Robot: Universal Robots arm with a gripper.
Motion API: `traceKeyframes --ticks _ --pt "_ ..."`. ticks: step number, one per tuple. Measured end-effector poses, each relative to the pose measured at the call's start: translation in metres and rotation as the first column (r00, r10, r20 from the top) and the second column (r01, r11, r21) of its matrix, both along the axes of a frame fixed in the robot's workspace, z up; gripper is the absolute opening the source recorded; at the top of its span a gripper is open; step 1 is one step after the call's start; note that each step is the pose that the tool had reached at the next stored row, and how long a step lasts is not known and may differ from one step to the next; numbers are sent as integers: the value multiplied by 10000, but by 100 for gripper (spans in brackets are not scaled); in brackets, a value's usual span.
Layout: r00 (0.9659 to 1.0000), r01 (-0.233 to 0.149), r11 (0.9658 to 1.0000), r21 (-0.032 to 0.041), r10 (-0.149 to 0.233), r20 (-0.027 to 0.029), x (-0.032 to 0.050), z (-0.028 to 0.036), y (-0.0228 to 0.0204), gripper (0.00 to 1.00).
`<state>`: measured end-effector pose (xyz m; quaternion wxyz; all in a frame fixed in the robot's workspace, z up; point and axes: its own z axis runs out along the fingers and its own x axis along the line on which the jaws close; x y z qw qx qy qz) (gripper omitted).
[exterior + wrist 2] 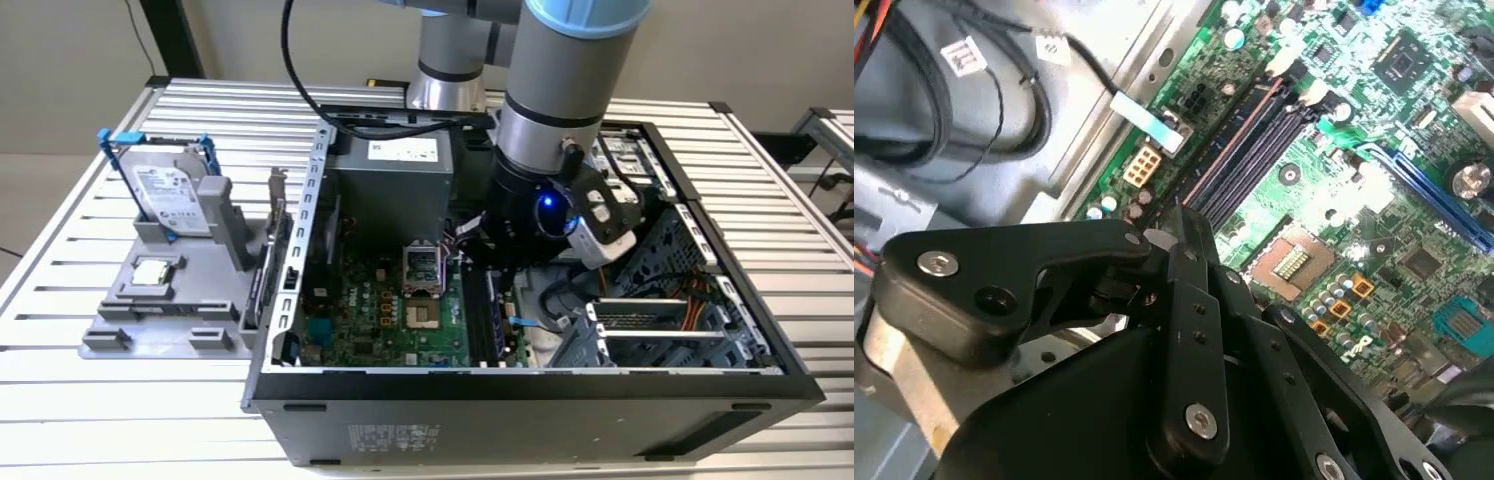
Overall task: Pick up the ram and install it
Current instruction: 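Press down the ram until it locks into place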
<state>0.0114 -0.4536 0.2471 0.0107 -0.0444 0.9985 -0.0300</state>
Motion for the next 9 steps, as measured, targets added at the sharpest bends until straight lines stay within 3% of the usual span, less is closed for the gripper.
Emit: traceKeyframes --ticks 3,6,9 --pt "9988 -486 9988 40 486 0 1 -1 1 0" --pt "9955 -946 9955 94 946 4 1 0 0 0" --pt "9916 -1297 9912 267 1297 17 1 0 0 0"
